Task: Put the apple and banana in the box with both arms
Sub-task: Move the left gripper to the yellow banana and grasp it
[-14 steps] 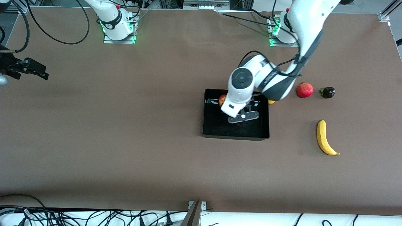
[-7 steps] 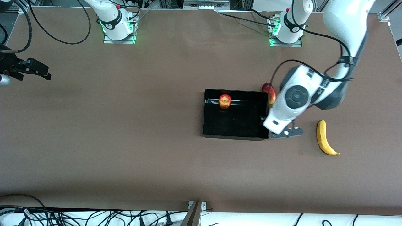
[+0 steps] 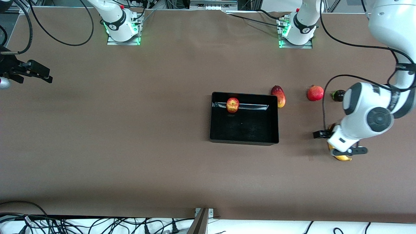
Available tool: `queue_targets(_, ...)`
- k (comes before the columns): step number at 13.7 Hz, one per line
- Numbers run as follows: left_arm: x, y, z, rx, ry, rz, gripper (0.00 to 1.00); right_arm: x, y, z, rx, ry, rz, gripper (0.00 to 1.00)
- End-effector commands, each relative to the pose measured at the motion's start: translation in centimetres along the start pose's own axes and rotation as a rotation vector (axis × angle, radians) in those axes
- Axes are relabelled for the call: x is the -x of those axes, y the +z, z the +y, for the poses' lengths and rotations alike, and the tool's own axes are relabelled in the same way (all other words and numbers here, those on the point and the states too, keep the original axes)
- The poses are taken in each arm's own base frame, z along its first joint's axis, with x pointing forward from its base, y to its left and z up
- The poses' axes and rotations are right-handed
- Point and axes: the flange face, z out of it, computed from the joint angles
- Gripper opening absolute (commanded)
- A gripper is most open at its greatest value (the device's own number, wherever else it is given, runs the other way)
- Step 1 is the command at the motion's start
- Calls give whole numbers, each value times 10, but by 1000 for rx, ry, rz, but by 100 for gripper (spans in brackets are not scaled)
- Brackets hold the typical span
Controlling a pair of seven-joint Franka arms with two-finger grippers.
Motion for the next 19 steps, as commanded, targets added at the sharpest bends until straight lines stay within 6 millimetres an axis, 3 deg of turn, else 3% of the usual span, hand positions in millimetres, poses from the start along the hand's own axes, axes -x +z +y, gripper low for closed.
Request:
queue_targets(1,-9,49,-15,28,64,36,100,0,-6,0,3,5,10,100)
queue_targets(5,-11,100,-33,11,73,42,100,0,-6,1,7,5,10,100)
queue_targets(9,-11,119,-43,-16,87,51,100,0,-6,1,6,5,10,100)
queue_targets(10,-11,122,-42,-16,87,48,88,0,-6,1,7,4,9,100)
queue_targets(11,-11,123,-43,-16,87,47,41,0,-6,1,6,5,10,100)
queue_targets(12,-11,120,-43,-19,92,45,0,0,-6,1,6,5,9,100)
queue_targets(14,-8,118,-42,-22,120,13,0,0,-6,1,7,5,9,100)
queue_targets(15,-6,113,-44,-28,123,-20,0,0,-6,1,7,4,9,100)
queue_targets(16,-3,88,-43,-35,123,-46,0,0,-6,1,7,5,10,100)
queue_targets(19,8,0,15,67,84,-116,0,0,-6,1,6,5,10,100)
